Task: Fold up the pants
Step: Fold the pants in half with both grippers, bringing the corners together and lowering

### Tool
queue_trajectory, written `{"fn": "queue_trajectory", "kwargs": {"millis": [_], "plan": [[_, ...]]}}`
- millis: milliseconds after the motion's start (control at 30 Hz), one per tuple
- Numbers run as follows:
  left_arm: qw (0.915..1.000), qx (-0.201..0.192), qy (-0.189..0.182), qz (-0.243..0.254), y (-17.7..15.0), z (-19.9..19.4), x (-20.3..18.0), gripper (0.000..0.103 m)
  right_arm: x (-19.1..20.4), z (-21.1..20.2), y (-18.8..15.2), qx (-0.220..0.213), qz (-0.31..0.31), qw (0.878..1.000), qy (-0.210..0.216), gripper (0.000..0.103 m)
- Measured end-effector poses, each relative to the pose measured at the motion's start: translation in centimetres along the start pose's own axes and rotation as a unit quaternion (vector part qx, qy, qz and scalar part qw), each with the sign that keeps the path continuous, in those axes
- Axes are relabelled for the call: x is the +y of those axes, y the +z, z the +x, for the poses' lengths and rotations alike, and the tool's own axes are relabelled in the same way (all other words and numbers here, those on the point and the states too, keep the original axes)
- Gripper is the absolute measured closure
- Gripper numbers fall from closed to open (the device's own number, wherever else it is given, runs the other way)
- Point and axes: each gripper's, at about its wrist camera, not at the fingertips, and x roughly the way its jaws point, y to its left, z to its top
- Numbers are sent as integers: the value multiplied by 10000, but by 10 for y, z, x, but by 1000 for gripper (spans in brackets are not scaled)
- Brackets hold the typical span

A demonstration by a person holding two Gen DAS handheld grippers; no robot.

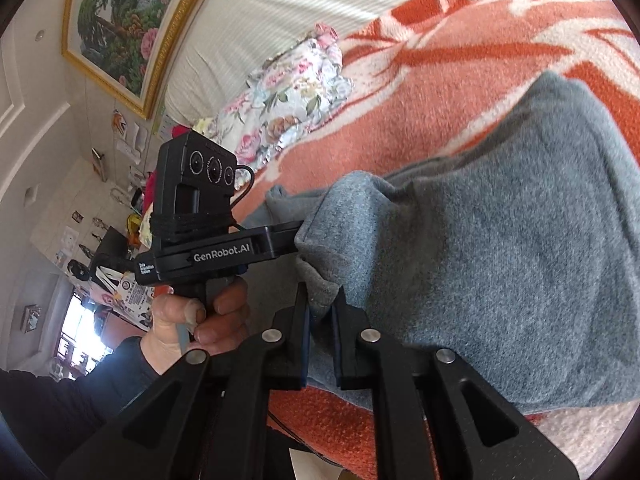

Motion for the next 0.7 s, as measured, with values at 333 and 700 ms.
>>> {"fn": "queue_trajectory", "kwargs": {"millis": [333, 700], "plan": [[9963, -655, 57, -552, -23, -61, 9, 82, 12, -2, -4, 128, -158, 9998, 42, 68], [9977, -428, -174, -505, -53, -44, -51, 77, -5, -38, 39, -580, -132, 9957, -710, 68]]}}
